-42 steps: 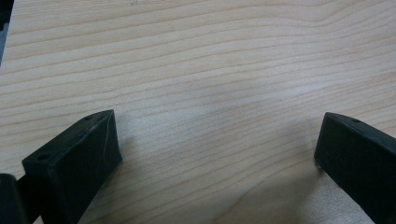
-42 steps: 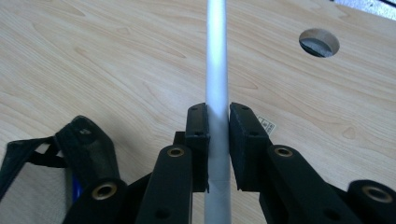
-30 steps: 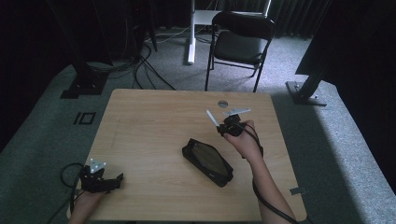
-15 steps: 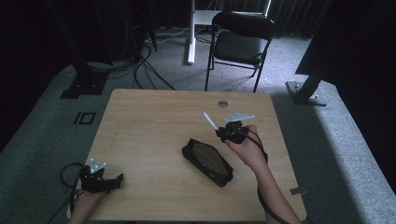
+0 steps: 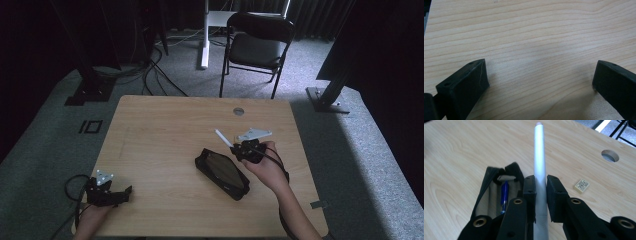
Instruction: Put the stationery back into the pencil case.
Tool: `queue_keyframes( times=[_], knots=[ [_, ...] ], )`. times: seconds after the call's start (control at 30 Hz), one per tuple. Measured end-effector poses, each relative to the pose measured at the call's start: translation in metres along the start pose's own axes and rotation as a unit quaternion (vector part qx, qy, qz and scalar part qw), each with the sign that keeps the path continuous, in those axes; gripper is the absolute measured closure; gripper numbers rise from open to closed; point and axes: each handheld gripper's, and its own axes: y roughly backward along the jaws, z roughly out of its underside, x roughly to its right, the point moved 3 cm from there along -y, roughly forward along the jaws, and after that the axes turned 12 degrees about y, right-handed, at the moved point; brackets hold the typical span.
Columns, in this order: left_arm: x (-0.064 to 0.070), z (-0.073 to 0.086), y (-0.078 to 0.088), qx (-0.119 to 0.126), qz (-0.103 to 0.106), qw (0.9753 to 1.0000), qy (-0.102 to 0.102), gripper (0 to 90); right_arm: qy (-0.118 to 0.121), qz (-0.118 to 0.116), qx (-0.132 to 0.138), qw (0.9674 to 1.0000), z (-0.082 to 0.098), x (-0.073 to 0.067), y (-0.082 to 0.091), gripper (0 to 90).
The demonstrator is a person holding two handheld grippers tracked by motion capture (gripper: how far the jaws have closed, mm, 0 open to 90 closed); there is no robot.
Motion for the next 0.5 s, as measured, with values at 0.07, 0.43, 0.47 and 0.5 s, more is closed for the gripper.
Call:
queue_keyframes(
  times=[0.07, 0.43, 0.47, 0.5],
  knots=[
    [0.000, 0.000, 0.000, 0.001, 0.000, 1.0000, 0.001, 0.3, 0.000, -0.006, 0.002, 1.0000, 0.001, -0.002, 0.000, 78.4],
    [0.000, 0.000, 0.000, 0.000, 0.000, 1.0000, 0.000, 0.3, 0.012, -0.029, -0.005, 0.9995, 0.010, -0.017, -0.001, 78.4],
    [0.000, 0.000, 0.000, 0.000, 0.000, 1.0000, 0.000, 0.3, 0.016, -0.029, -0.006, 0.9994, 0.011, -0.018, 0.000, 78.4],
    [0.000, 0.000, 0.000, 0.000, 0.000, 1.0000, 0.000, 0.3, 0.020, -0.029, -0.006, 0.9994, 0.011, -0.020, 0.000, 78.4]
  ],
)
